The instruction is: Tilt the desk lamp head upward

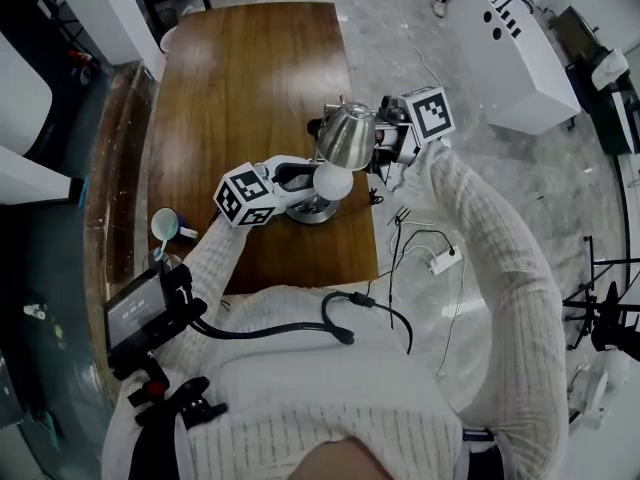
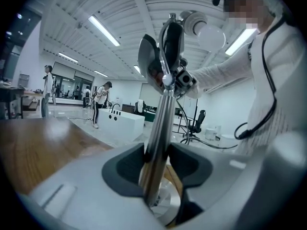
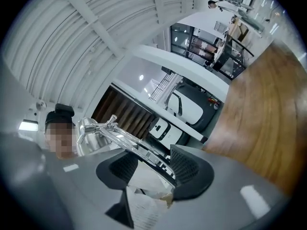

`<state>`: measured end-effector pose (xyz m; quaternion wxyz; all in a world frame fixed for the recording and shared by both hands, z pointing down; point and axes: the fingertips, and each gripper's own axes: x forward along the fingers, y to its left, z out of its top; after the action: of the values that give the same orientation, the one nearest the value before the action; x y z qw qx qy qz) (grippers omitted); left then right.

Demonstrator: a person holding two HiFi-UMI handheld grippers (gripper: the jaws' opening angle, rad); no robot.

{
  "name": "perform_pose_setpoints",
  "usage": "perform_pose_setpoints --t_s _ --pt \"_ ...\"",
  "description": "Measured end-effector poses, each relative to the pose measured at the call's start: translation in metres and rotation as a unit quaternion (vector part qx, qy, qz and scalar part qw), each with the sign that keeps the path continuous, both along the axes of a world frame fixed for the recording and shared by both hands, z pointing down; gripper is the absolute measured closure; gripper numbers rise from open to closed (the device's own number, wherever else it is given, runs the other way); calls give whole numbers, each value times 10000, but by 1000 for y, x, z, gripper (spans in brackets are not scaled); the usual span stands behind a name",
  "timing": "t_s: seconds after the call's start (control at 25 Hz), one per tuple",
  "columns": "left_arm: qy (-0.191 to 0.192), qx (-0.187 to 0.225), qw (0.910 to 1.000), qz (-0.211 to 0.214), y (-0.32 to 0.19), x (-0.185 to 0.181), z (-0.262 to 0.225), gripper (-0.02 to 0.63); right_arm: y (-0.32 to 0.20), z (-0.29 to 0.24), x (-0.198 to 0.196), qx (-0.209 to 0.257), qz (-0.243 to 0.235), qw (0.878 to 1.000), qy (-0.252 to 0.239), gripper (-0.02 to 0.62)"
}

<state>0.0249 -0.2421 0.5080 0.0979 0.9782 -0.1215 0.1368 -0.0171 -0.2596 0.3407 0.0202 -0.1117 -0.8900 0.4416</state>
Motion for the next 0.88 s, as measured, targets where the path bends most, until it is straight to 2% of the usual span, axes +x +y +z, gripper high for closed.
perform_pose_setpoints --t_s 0.2,0.44,0.52,0.6,0.68,0.76,0.8,0.88 --pt "77 -210 9996 -171 9 4 -1 435 9 -2 5 430 192 9989 82 406" --pt "516 -445 9969 -390 36 -7 -26 376 17 -8 23 1084 689 9916 147 419" --pt "786 -445 9939 -635 46 -17 -41 376 19 -15 39 1137 1002 9884 -18 421" --pt "971 -354 9901 -949 51 -28 -54 377 11 -24 60 980 1512 9828 -406 430" --pt "1084 -206 9852 -1309 55 -39 -67 383 2 -37 88 740 2190 9680 -981 462" --pt "1097 -74 9789 -1721 61 -48 -74 424 2 -44 117 819 2961 9410 -1418 479" --pt "1058 -72 9755 -1926 64 -51 -74 467 8 -42 131 971 3393 9247 -1427 521" --pt "1010 -239 9673 -2315 70 -56 -72 547 29 -27 149 1270 4298 8886 -980 576"
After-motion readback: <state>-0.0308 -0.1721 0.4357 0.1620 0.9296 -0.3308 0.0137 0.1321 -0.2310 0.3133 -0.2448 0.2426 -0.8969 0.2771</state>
